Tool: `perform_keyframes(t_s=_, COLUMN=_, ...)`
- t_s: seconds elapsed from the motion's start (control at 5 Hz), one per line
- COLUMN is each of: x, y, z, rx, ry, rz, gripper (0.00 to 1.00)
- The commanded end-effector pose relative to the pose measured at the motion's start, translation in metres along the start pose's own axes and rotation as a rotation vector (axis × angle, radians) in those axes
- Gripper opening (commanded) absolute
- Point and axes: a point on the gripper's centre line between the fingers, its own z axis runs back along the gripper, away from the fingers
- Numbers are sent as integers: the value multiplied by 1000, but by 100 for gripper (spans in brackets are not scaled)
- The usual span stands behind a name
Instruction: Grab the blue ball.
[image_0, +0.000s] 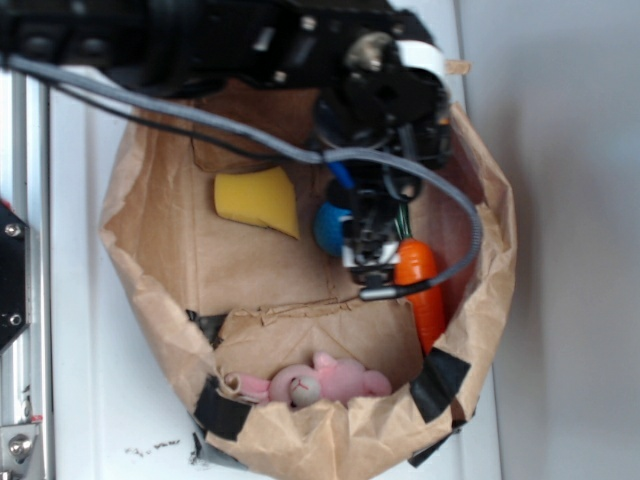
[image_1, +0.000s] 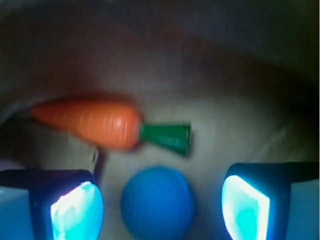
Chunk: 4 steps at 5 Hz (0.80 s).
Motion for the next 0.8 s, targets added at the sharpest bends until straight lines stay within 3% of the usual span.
perform_keyframes(t_s=0.0, x=26, y=-7, z=-8, rx=47, ry=-121, rz=-54, gripper=100)
perform_keyframes(t_s=0.6, x=5, y=6, z=7, rx=31, ry=-80, rz=-106, gripper=100)
